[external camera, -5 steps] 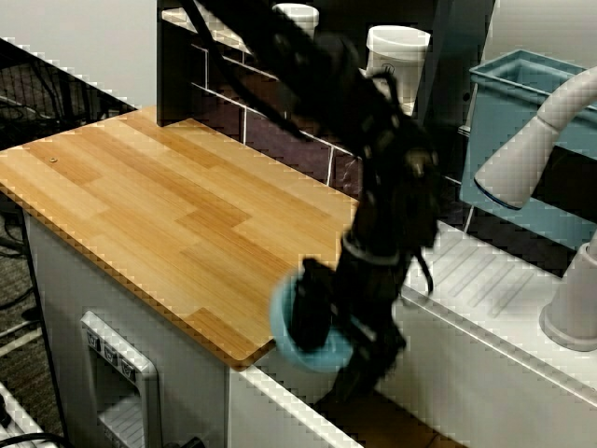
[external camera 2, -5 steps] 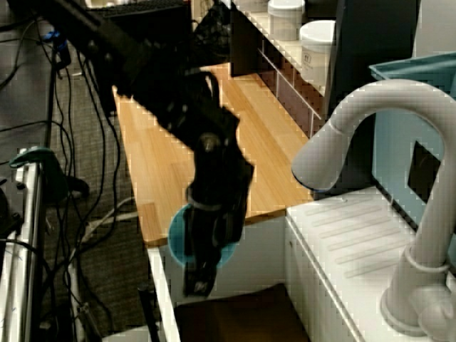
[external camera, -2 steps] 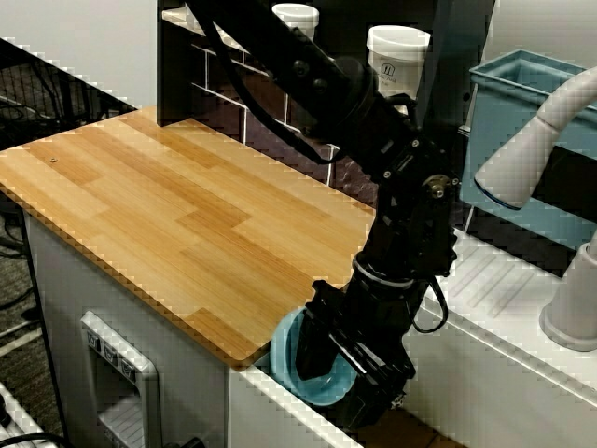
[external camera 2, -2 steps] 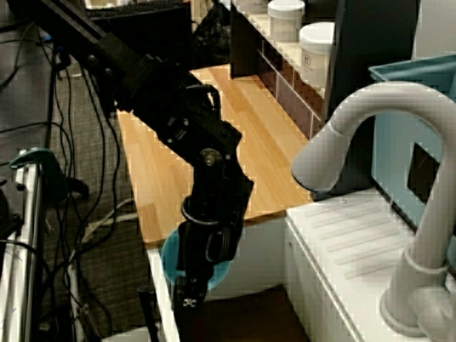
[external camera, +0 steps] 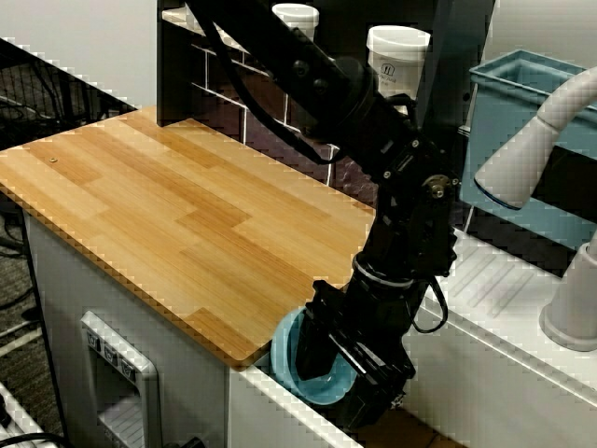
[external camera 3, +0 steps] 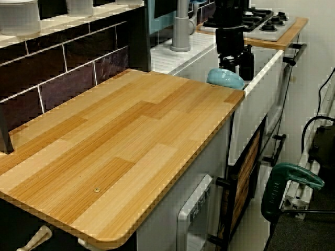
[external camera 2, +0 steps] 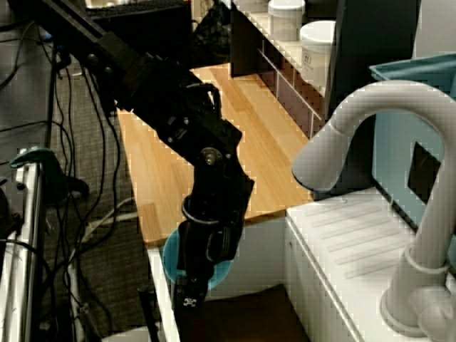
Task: Push into sink
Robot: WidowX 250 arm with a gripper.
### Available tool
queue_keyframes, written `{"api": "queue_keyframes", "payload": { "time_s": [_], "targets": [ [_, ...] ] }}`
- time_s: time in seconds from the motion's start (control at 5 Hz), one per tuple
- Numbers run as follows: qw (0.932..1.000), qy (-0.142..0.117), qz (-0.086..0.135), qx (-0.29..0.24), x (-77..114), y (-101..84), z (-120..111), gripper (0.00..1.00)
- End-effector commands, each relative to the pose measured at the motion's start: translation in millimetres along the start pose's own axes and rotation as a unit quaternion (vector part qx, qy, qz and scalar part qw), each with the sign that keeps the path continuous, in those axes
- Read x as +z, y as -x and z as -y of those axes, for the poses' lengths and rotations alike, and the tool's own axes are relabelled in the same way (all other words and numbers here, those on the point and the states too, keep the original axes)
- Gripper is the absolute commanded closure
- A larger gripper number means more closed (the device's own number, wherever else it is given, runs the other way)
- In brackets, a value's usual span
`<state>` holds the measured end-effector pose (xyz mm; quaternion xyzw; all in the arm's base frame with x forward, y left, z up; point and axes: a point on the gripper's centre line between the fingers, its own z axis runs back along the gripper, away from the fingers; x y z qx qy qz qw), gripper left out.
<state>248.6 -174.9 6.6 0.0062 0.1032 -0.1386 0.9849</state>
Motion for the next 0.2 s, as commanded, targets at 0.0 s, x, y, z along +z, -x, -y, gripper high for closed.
{"api": "queue_keyframes", "payload": {
  "time_s": [0.0],
  "targets": [
    [0.9998, 0.001, 0.019, -0.002, 13.5, 2.1, -2.5, 0.0]
  ]
}}
